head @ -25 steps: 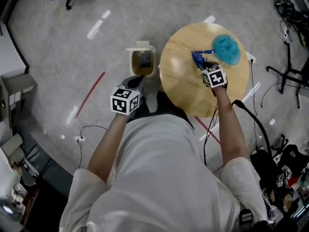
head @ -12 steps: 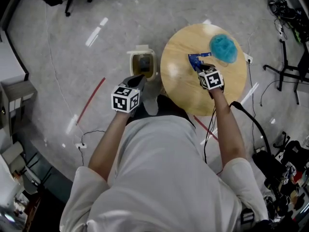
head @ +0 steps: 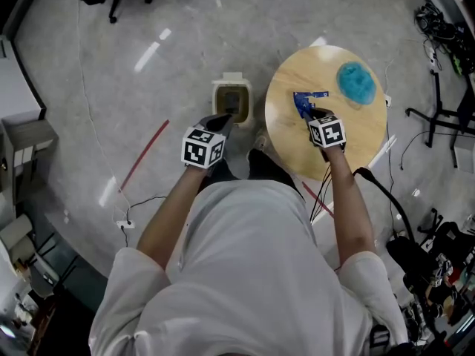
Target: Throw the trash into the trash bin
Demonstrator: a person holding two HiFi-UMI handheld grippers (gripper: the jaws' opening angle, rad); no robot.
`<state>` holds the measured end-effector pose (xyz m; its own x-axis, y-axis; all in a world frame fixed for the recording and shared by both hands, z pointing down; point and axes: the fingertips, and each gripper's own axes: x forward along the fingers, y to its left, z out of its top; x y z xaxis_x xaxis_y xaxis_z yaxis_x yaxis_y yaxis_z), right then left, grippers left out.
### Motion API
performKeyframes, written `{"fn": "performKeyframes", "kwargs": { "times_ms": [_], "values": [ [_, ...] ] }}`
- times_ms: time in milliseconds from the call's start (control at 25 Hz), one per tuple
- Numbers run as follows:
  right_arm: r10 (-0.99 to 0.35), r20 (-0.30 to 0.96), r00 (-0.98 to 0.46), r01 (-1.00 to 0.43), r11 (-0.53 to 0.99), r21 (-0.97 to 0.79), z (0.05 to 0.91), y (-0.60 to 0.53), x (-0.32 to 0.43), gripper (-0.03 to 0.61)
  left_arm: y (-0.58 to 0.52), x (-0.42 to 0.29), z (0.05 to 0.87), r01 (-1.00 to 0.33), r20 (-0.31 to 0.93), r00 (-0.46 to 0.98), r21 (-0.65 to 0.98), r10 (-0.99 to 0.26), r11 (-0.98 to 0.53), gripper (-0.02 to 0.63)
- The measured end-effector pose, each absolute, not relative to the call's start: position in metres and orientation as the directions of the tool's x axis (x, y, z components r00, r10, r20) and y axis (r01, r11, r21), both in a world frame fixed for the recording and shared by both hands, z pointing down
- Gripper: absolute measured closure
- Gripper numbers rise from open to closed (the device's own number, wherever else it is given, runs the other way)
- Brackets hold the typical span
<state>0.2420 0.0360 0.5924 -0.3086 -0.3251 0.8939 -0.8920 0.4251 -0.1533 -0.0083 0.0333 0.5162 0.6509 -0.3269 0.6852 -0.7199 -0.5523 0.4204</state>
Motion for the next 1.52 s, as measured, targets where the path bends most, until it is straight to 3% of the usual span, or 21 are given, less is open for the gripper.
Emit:
{"fn": "performKeyframes", "kwargs": {
  "times_ms": [1520],
  "values": [
    [-0.158,0.866,-0.475,-0.752,0.584,-0.306,0.621,0.025,0.006,0.507,0.027,-0.171,0.541,-0.791,0.725,0.591,0.435,-0.354,-0.431,0.609]
  ]
}}
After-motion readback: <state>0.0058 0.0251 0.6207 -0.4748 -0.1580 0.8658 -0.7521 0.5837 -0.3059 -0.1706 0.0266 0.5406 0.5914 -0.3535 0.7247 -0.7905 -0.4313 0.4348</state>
